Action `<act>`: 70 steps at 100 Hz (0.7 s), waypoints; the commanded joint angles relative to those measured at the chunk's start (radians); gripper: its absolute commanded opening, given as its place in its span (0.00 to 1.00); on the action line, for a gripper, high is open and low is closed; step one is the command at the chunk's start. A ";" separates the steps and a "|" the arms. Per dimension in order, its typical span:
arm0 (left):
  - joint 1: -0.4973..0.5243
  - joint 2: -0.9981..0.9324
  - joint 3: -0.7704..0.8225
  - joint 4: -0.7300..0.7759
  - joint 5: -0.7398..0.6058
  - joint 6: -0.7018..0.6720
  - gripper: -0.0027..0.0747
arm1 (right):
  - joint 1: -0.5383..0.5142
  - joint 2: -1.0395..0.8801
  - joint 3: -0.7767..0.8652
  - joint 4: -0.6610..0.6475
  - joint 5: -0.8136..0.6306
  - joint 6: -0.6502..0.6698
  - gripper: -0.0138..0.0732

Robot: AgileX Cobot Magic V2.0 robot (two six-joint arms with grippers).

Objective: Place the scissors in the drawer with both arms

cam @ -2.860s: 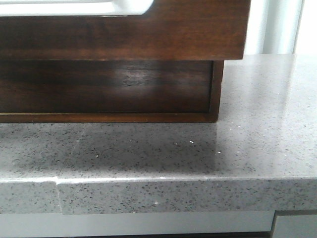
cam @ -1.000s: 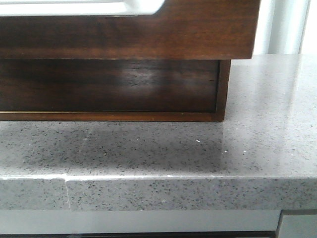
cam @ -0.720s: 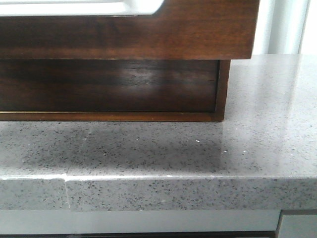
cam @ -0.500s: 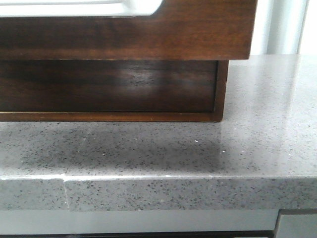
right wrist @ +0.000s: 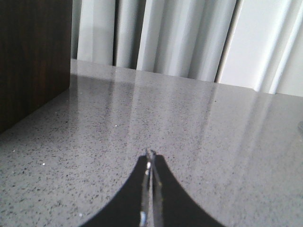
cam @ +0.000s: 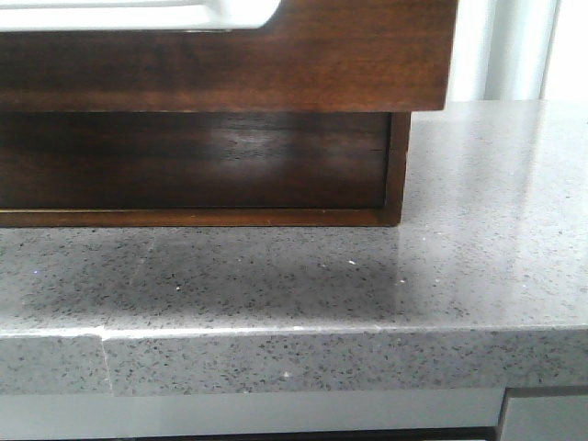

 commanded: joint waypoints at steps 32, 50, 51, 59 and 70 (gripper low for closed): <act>-0.005 -0.033 0.019 -0.016 -0.041 -0.008 0.01 | -0.008 -0.060 0.031 -0.024 0.269 0.045 0.11; -0.005 -0.033 0.019 -0.016 -0.041 -0.008 0.01 | -0.008 -0.060 0.031 -0.023 0.261 0.045 0.11; -0.005 -0.033 0.019 -0.016 -0.041 -0.008 0.01 | -0.008 -0.060 0.031 -0.023 0.261 0.045 0.11; -0.005 -0.033 0.019 -0.016 -0.041 -0.008 0.01 | -0.008 -0.060 0.031 -0.023 0.259 0.045 0.11; -0.005 -0.033 0.019 -0.016 -0.041 -0.008 0.01 | -0.008 -0.060 0.031 -0.023 0.258 0.045 0.11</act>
